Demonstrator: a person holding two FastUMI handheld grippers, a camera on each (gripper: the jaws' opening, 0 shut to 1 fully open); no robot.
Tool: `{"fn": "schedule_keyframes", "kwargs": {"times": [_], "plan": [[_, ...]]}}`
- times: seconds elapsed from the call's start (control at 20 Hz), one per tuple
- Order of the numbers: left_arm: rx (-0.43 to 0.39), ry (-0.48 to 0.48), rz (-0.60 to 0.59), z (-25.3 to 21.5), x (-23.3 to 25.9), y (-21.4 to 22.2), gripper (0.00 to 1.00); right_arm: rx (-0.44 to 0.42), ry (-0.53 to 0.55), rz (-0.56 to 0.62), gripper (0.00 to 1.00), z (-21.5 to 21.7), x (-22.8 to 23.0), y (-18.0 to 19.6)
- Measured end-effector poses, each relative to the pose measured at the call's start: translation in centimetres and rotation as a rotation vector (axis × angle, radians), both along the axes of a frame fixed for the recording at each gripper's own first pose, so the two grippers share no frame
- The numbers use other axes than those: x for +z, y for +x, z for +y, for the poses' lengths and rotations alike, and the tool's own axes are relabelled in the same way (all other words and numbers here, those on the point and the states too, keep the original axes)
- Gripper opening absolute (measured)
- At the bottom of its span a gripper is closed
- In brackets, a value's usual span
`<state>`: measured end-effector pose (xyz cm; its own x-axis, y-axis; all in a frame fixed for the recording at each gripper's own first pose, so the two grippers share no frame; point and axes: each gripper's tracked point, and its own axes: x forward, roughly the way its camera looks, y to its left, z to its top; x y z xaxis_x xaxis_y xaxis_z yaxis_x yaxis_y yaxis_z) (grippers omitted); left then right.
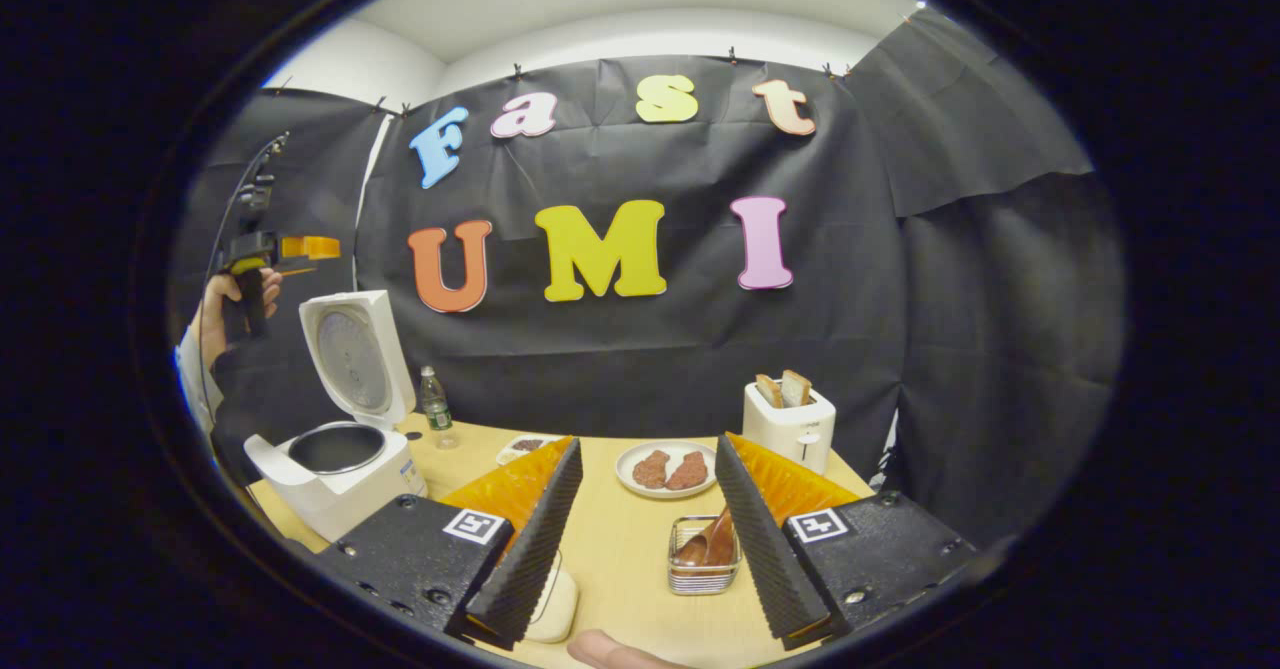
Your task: Close the left gripper, press the button to open the rice cooker; take a wooden spoon from the chopstick holder with the right hand, scoop a spoonful of rice and pour it into the rice cooker, then put the wooden spoon back into the chopstick holder.
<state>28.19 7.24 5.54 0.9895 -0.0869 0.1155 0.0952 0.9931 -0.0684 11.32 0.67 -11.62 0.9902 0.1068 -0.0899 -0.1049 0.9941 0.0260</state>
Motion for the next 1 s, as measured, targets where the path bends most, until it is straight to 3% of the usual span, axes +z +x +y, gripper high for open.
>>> {"fn": "schedule_keyframes", "kwargs": {"times": [0.15,0.3,0.35,0.4,0.5,0.75,0.85,1.0], "plan": [[0.028,0.058,0.059,0.5,-1.7,3.6,0.94,0.048,0.01,-0.007,0.88,1.1,-0.1,-0.6],[0.088,0.068,0.137,1.6,-3.7,5.2,0.94,0.009,0.041,-0.068,0.84,0.0,1.2,-1.0],[0.107,0.066,0.169,1.9,-4.3,5.4,1.0,0.003,0.057,-0.093,0.88,-0.1,1.7,-1.2],[0.106,0.07,0.196,1.9,-5.0,5.6,0.94,0.001,0.069,-0.114,0.88,0.0,2.0,-1.3],[0.143,0.1,0.244,2.4,-6.3,5.0,0.94,0.003,0.083,-0.14,0.84,0.0,2.3,-1.7],[0.174,0.097,0.34,2.5,-6.6,2.5,0.98,0.049,0.149,-0.078,0.88,1.4,1.0,-1.4],[0.186,0.104,0.364,2.6,-6.8,1.2,0.98,0.063,0.15,-0.052,0.84,1.9,0.5,-1.2],[0.2,0.104,0.391,2.4,-7.3,-0.9,0.98,0.099,0.14,-0.024,0.88,3.6,0.0,-1.5]]}}
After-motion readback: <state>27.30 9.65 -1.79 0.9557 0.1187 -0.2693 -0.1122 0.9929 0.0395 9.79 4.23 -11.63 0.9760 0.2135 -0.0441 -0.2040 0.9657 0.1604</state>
